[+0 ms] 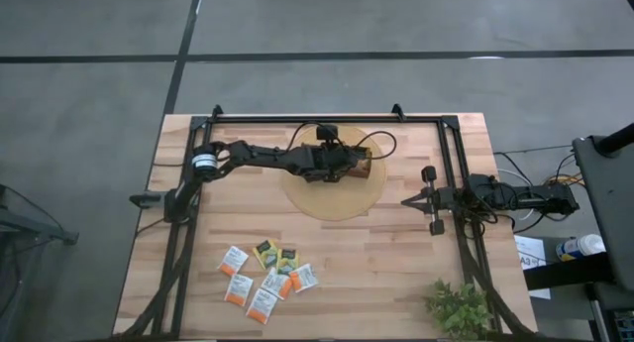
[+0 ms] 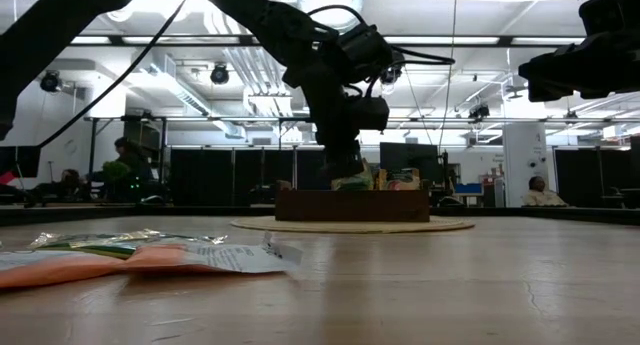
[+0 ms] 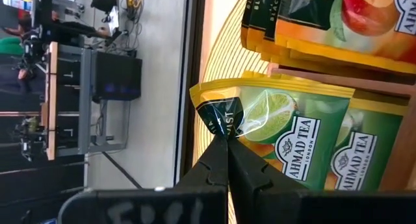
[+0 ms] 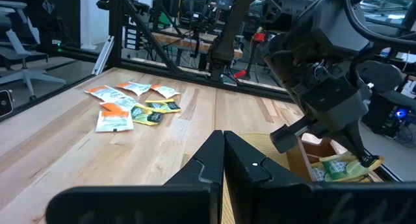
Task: Pick & Place Tea
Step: Put the top green tea bag into the middle section of wooden organizer
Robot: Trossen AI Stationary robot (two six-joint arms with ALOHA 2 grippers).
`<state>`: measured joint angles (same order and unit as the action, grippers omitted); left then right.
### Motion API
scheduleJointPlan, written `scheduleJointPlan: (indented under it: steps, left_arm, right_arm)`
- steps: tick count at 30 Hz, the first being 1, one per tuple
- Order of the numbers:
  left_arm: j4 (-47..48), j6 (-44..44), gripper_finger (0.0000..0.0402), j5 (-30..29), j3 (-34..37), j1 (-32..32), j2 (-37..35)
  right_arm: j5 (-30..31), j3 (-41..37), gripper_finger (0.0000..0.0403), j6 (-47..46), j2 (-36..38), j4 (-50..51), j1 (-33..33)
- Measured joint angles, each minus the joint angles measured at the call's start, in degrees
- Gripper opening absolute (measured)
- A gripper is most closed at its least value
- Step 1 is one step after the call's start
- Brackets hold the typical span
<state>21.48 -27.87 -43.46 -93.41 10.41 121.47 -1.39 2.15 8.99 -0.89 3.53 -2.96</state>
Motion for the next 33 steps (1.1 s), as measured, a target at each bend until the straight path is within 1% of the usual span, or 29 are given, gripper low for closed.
scheduleJointPlan:
  steps: [5,12,16,33]
  left_arm:
    - [-0.06,-1.01,0.0007,0.34,0.0,0.0,0.0]
    - [-0.08,-0.73,0.0049,1.5,0.0,0.0,0.0]
    - [-0.1,-0.72,0.0062,1.54,0.0,0.0,0.0]
    - [-0.1,-0.18,0.0065,2.68,0.0,0.0,-0.01]
  right_arm:
    - [0.0,0.0,0.0009,0.0,0.0,0.02,-0.01]
    - [0.0,0.0,0.0009,0.0,0.0,0.01,-0.02]
    - [0.0,0.0,0.0009,0.0,0.0,0.01,0.0]
    - [0.0,0.0,0.0009,0.0,0.0,0.0,-0.01]
